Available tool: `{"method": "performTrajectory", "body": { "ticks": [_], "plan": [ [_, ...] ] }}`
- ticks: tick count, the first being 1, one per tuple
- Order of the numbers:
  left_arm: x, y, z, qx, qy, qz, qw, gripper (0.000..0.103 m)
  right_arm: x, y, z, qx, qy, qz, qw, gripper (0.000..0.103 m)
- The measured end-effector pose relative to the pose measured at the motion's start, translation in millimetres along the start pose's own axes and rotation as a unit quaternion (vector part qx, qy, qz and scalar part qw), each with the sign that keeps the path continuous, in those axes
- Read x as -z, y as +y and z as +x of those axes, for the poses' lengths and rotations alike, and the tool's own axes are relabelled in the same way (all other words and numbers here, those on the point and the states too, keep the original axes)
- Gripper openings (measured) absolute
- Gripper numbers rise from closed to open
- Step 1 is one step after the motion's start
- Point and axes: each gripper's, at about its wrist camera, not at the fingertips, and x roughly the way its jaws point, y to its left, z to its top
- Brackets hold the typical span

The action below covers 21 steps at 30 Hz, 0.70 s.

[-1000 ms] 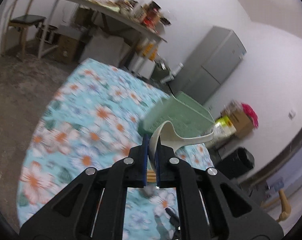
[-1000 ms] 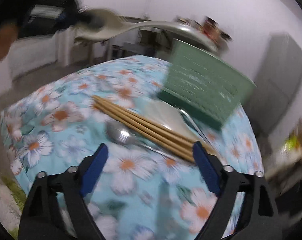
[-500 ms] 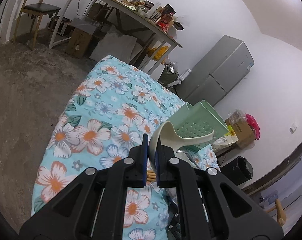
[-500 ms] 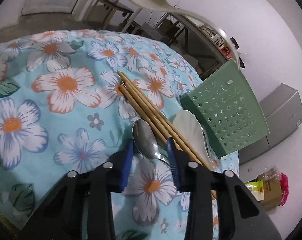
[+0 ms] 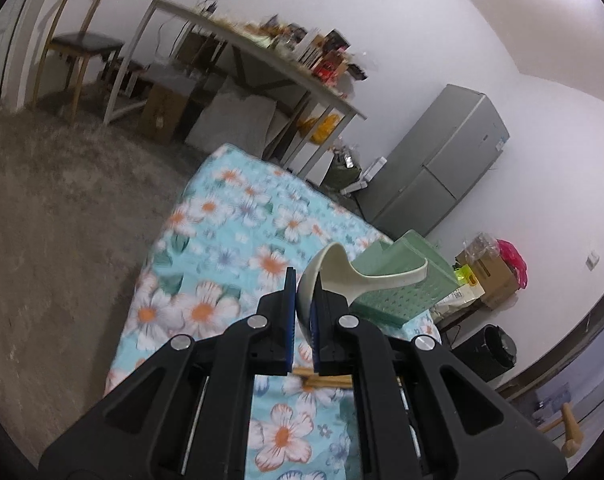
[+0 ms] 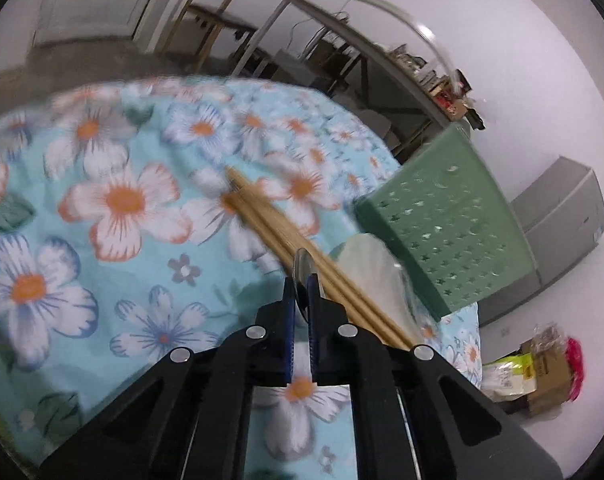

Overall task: Organize utensils
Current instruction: 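Lift the cream ladle with the left gripper while the right gripper grasps the metal spoon, then lower the ladle into the green holder with the left gripper while the right drops the spoon in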

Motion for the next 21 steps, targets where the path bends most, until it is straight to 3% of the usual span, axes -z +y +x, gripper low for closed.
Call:
{"method": "performTrajectory", "body": {
  "ticks": [6,12,15,21],
  "plan": [
    [-34,-47,3,0.020,-0.031,0.074,0.9966,0.005,-5,-63,-32,-0.021,-0.024,0.098,0.995,0.003],
    [-65,-108,30,-0.035,-0.022,0.193,0.9804,0.005,7,-145,-61,-0.031,-0.065,0.227,0.971,0.003],
    [-71,-133,49,-0.068,0.005,0.251,0.9655,0.005,19,-177,-71,-0.037,-0.087,0.277,0.956,0.003],
    [-75,-167,99,-0.147,0.078,0.343,0.9246,0.005,45,-225,-77,-0.057,-0.127,0.357,0.924,0.003]
  ]
}}
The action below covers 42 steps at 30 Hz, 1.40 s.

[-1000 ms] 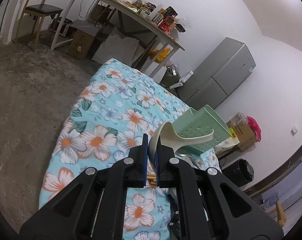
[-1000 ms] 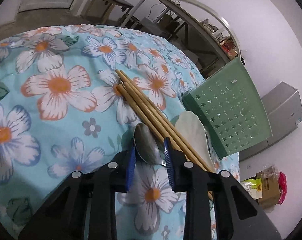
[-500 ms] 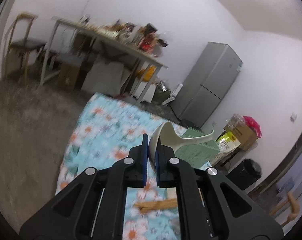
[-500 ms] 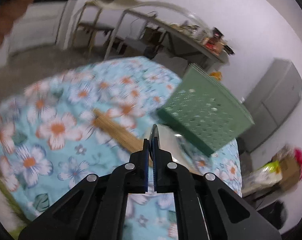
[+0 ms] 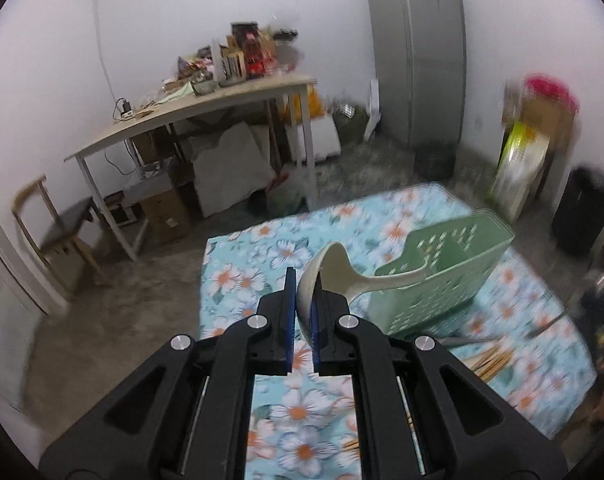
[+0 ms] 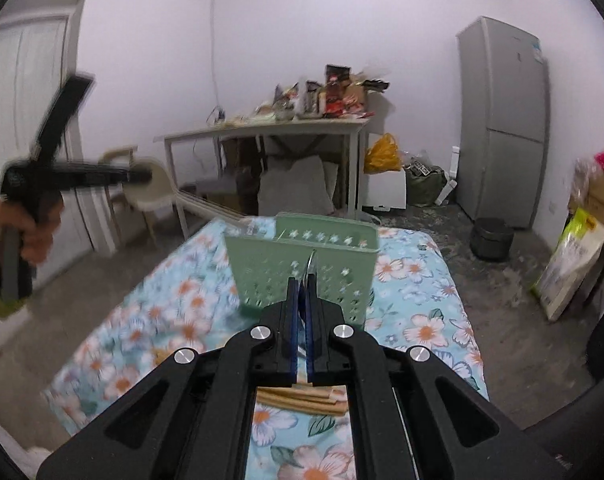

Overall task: Organize utensils
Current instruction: 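Lower the ladle into the green holder with the left gripper while the right drops the spoon in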

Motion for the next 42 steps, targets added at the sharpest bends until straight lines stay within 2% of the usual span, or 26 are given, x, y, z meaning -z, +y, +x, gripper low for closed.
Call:
{"method": "performTrajectory", "body": {
  "ticks": [4,6,8,9,10,12,14,17,22,26,28,32,34,39,42],
  "plan": [
    [-24,-19,24,0.004,0.046,0.028,0.9985,0.006,-9,-30,-5,-0.031,-0.021,0.045,0.998,0.003],
    [-33,-24,35,0.015,0.062,0.021,0.9977,0.010,-14,-42,-7,-0.044,-0.025,0.061,0.997,0.003],
    [-42,-29,43,0.041,0.066,-0.003,0.9969,0.013,-19,-54,-7,-0.056,-0.031,0.077,0.995,0.003],
    [-45,-28,45,0.055,0.059,-0.018,0.9966,0.023,-20,-58,-8,-0.061,-0.033,0.084,0.994,0.003],
    [-47,-27,46,0.066,0.047,-0.034,0.9961,0.039,-21,-61,-7,-0.067,-0.034,0.090,0.993,0.003],
    [-47,-23,43,0.074,0.020,-0.066,0.9949,0.056,-24,-68,-5,-0.078,-0.035,0.103,0.991,0.003],
    [-46,-15,36,0.078,-0.012,-0.109,0.9909,0.060,-28,-73,-5,-0.088,-0.037,0.111,0.989,0.003],
    [-39,-8,27,0.095,-0.038,-0.149,0.9834,0.064,-41,-75,-4,-0.101,-0.050,0.113,0.987,0.003],
    [-10,0,14,0.079,-0.049,-0.160,0.9827,0.073,-80,-73,-12,-0.105,-0.102,0.085,0.986,0.003],
    [26,12,15,0.058,-0.023,-0.177,0.9822,0.075,-112,-68,-10,-0.125,-0.141,0.064,0.980,0.003],
    [48,19,20,0.052,0.000,-0.192,0.9799,0.075,-121,-63,2,-0.131,-0.143,0.059,0.979,0.003],
    [94,30,27,0.048,0.036,-0.228,0.9717,0.075,-126,-54,45,-0.123,-0.118,0.045,0.984,0.003],
    [111,30,27,0.050,0.045,-0.234,0.9699,0.075,-119,-49,73,-0.101,-0.086,0.035,0.991,0.003],
    [141,21,34,0.090,0.080,-0.213,0.9696,0.076,-92,-34,128,-0.048,-0.010,-0.009,0.999,0.004],
    [149,10,42,0.116,0.098,-0.185,0.9708,0.082,-82,-28,145,-0.025,0.027,-0.028,0.999,0.005]
  ]
}}
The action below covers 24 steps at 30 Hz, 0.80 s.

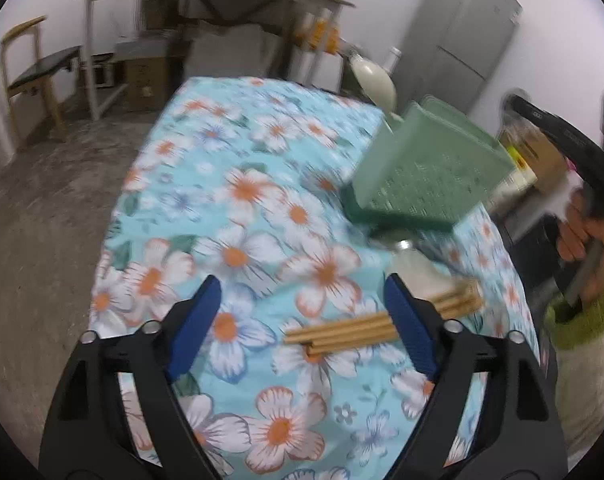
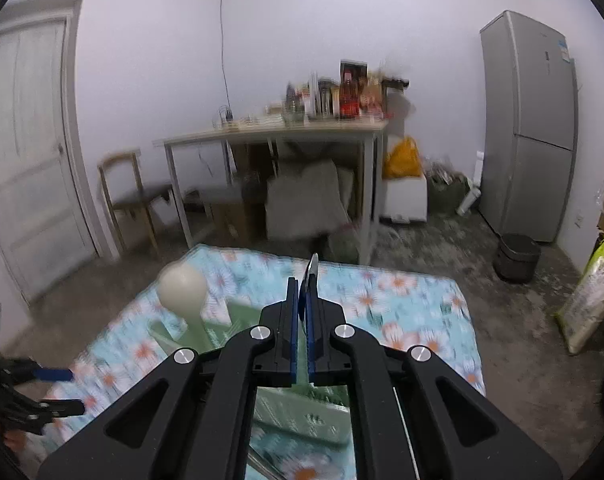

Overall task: Organize utensils
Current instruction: 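Lower the ladle into the green holder with the left gripper while the right drops the spoon in, then grasp the dark metal utensil beside the holder with the right gripper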

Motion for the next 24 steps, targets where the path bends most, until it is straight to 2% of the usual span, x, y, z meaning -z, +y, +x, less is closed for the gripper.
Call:
{"method": "performTrajectory", "body": {
  "ticks": [2,4,6,7,11,15,19,24],
  "plan": [
    [4,-5,0,0.000,0.000,0.018,0.9998,0.084,4,1,5,0.011,0.020,0.003,1.000,0.007],
    [4,-10,-1,-0.004,-0.007,0.036,0.9993,0.087,4,3,2,0.013,0.020,0.004,1.000,0.018],
    [4,-13,-2,0.000,-0.012,0.044,0.9989,0.090,4,6,-13,0.025,0.001,0.004,1.000,0.051],
    [4,-14,-2,0.004,-0.013,0.046,0.9988,0.091,4,7,-22,0.031,-0.012,0.006,0.999,0.054],
    [5,-13,2,0.018,-0.013,0.042,0.9989,0.093,3,9,-50,0.040,-0.038,0.028,0.998,0.056],
    [4,-5,2,0.048,-0.019,0.016,0.9985,0.095,22,13,-65,0.032,-0.033,0.065,0.997,0.058],
    [6,5,4,0.097,-0.009,-0.006,0.9952,0.095,55,18,-62,0.031,0.008,0.096,0.995,0.058],
    [7,10,3,0.111,-0.005,0.001,0.9938,0.095,89,21,-35,0.027,0.079,0.105,0.991,0.058]
  ]
}}
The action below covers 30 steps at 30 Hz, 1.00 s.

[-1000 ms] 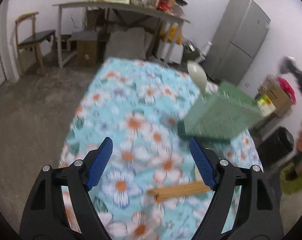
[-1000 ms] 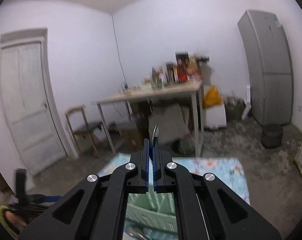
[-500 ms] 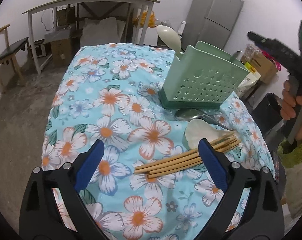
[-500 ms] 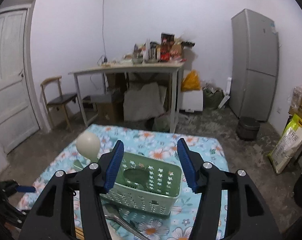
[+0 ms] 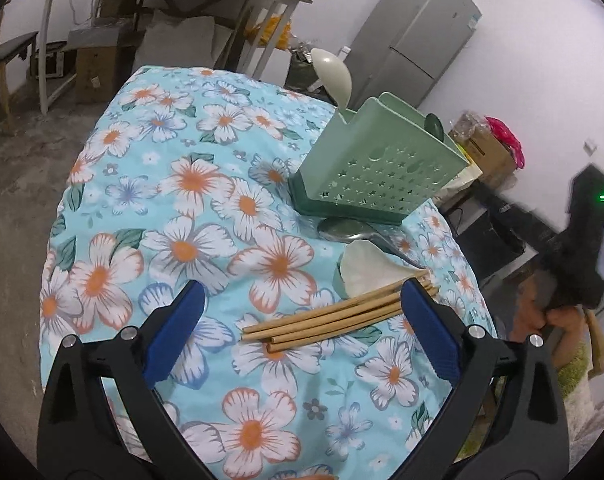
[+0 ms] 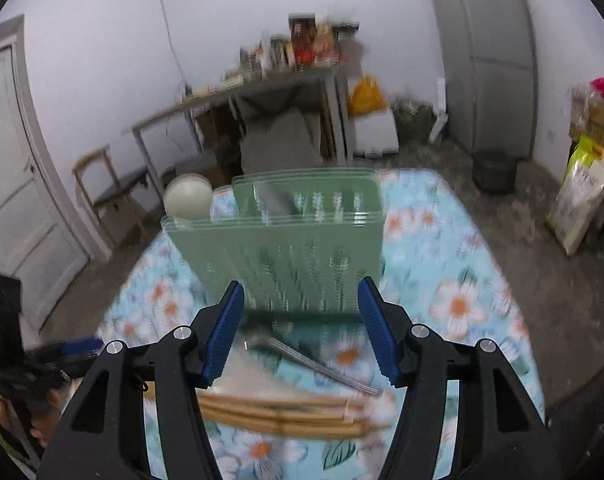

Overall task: Organize utensils
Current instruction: 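Grasp the dark metal utensil beside the holder with the right gripper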

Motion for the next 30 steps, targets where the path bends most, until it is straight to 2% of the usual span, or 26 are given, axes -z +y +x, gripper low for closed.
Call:
{"method": "performTrajectory", "body": {
  "ticks": [4,11,17,20,26,30],
  "plan": [
    [-2,1,-5,-0.013,-0.008,0.016,0.9998,0.095,13,3,31,0.008,0.050,-0.035,0.998,0.057],
    [-1,7,-11,-0.020,-0.009,0.016,0.9996,0.095,27,-2,80,0.015,0.117,-0.071,0.991,0.039],
    [2,10,-11,-0.017,-0.004,0.016,0.9997,0.095,32,0,97,0.016,0.137,-0.092,0.986,0.038],
    [1,12,-9,-0.015,0.000,0.015,0.9998,0.095,30,-1,101,0.008,0.143,-0.082,0.986,0.038],
    [-2,12,-10,-0.006,0.000,0.018,0.9998,0.095,37,-4,95,-0.007,0.165,-0.078,0.983,0.038],
    [0,11,-10,-0.007,0.003,0.024,0.9997,0.095,51,8,93,0.009,0.168,-0.119,0.978,0.038]
  ]
}}
